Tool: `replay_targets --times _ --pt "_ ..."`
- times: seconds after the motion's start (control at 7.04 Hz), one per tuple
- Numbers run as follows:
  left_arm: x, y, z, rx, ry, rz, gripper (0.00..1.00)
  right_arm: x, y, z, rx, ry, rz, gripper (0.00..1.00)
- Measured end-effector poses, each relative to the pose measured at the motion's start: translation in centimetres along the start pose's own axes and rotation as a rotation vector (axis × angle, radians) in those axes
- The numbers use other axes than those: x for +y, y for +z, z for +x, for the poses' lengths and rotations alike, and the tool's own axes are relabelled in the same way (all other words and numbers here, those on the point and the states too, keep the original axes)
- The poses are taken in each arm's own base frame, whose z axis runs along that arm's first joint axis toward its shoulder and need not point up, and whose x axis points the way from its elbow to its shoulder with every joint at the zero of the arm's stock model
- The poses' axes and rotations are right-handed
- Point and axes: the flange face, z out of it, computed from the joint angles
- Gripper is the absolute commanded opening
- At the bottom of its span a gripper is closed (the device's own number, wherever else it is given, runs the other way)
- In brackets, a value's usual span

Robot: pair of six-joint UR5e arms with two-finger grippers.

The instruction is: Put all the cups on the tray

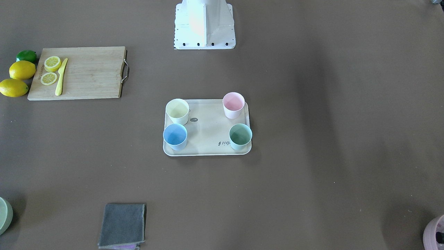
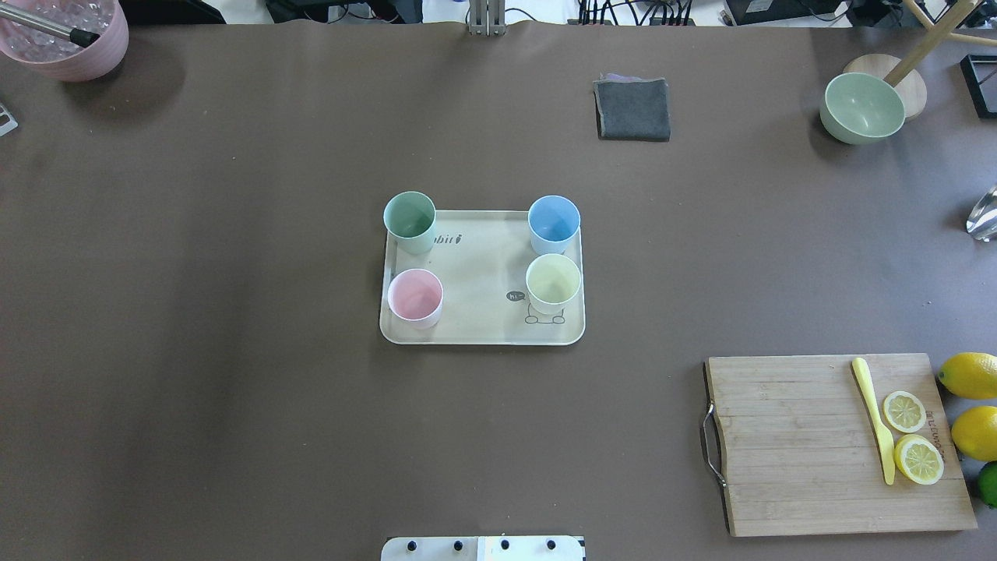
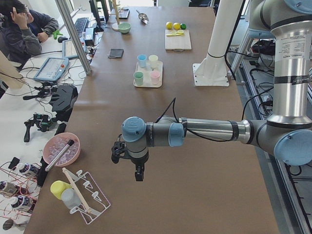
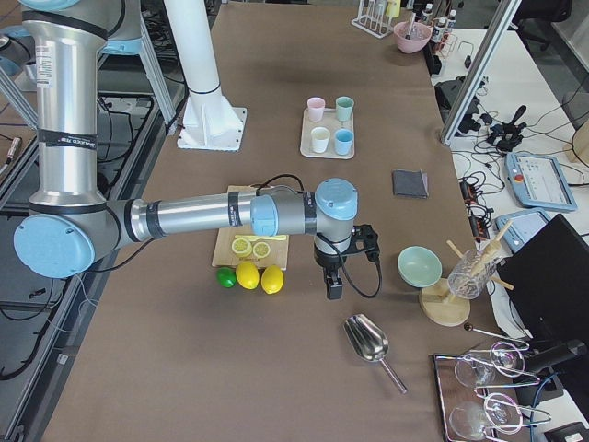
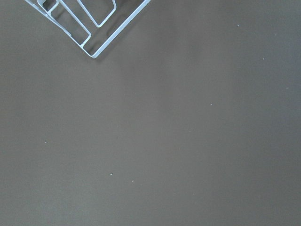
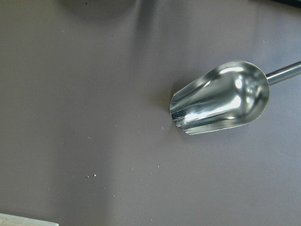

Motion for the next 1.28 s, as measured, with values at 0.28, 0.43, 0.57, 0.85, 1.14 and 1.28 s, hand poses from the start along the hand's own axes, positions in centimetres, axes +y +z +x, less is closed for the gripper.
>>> replay_targets --times 0.28,0.43,0.57,0.85,1.14,1.28 --pt "-0.01 -0.14 0.13 0.001 0.002 0.002 0.98 0.1 0.05 0.05 0.001 0.001 -0.001 1.0" --pt "-0.02 -0.17 0.16 0.001 0.003 0.003 0.98 0.11 0.03 0.03 0.001 0.0 0.0 1.0" --pt "-0.03 -0.23 0.21 0.001 0.005 0.004 0.98 0.1 -0.01 -0.01 0.0 -0.001 0.001 1.0" --pt "-0.1 -0.45 0.39 0.001 0.008 0.009 0.98 0.18 -0.03 -0.04 0.0 -0.002 0.001 1.0" --pt "-0.07 -0.57 0.45 0.001 0.01 0.012 0.98 0.26 -0.08 -0.09 0.0 -0.004 0.002 1.0" --pt "-0.07 -0.65 0.5 0.001 0.011 0.013 0.98 0.3 -0.09 -0.1 0.0 -0.005 0.002 1.0"
